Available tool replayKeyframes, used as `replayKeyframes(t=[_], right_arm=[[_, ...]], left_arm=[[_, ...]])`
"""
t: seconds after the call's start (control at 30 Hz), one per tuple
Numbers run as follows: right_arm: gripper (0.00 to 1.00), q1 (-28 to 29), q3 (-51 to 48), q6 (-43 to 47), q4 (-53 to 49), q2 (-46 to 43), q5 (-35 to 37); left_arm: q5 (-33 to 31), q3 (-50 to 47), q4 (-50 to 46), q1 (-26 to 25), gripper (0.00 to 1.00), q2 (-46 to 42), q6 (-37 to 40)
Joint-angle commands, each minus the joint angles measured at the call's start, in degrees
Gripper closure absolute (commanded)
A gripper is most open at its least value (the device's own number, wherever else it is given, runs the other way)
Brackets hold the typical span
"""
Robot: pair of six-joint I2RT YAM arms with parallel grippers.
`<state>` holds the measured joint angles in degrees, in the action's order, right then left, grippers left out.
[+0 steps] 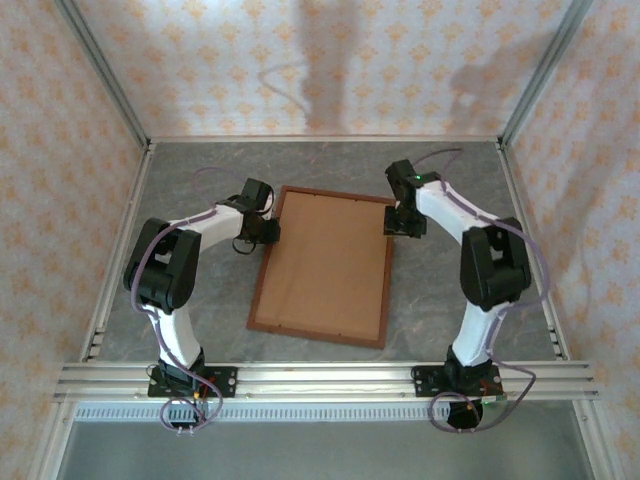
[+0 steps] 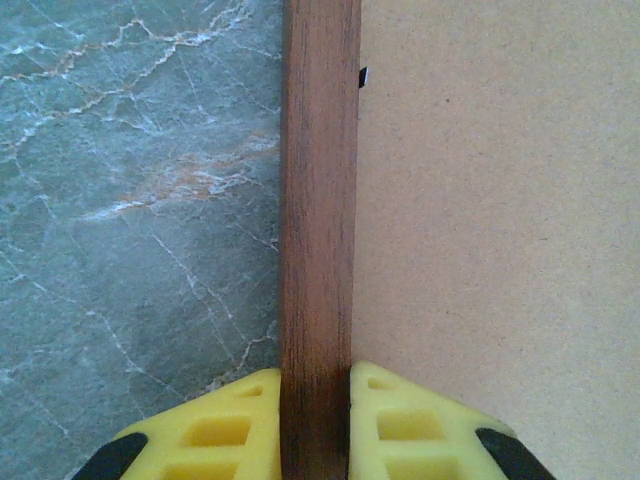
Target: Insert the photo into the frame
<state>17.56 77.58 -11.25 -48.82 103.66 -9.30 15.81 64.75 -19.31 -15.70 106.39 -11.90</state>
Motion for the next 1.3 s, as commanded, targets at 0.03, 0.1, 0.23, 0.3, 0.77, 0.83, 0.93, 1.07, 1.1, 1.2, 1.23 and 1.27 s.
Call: replayKeyframes(t=[0.03, 0.1, 0.23, 0.3, 0.77, 0.83, 0.93, 1.07, 1.1, 1.2, 1.23, 1.27], right_arm=[[0.57, -0.14, -5.92, -2.58, 0.82, -2.32, -4.05], [0.59, 0.01, -6.8, -3.07, 2.03, -1.8, -5.15], [0.61, 0.62, -6.11, -3.24, 2.95, 0.32, -6.03], [0.62, 0.96, -5.72, -3.1, 2.91, 1.32, -5.91], [0.65, 2.11, -9.62, -2.41, -1.74, -1.95, -6.08], [0.65, 2.22, -9.71, -2.4, -1.57, -1.97, -6.16], [0.65, 2.63, -9.81, -2.75, -1.12, -1.23, -7.13], [0.65, 2.99, -9.87, -3.1, -0.16, -0.29, -7.44], [0.65, 3.03, -9.77, -3.17, -0.02, -0.02, -7.77], [0.65, 3.59, -9.55, -3.76, 0.6, 0.42, -9.0], [0.65, 3.9, -9.48, -3.82, 0.63, 0.49, -9.28], [0.65, 4.08, -9.55, -3.92, 0.61, 0.49, -9.25]], left_arm=[[-1.14, -2.26, -3.19, -0.29, 0.83, 1.28, 0.12], [-1.19, -2.34, -3.19, -0.29, 0.83, 1.06, 0.14], [-0.86, -2.52, -3.02, -0.3, 0.83, 0.68, 0.04], [-0.83, -2.52, -3.09, -0.3, 0.83, 0.66, 0.04], [-0.83, -2.44, -3.18, -0.29, 0.83, 1.01, 0.12], [-0.73, -2.42, -3.14, -0.29, 0.83, 1.17, 0.05], [-0.65, -2.3, -3.1, -0.34, 0.83, 1.28, 0.04], [-0.68, -2.3, -3.11, -0.25, 0.83, 1.45, 0.08], [-0.54, -2.35, -3.1, -0.3, 0.83, 1.49, 0.1], [-0.48, -2.26, -3.15, -0.29, 0.83, 1.54, 0.02], [-0.48, -2.26, -3.19, -0.34, 0.83, 1.54, -0.01], [-0.51, -2.27, -3.19, -0.29, 0.83, 1.52, 0.04]])
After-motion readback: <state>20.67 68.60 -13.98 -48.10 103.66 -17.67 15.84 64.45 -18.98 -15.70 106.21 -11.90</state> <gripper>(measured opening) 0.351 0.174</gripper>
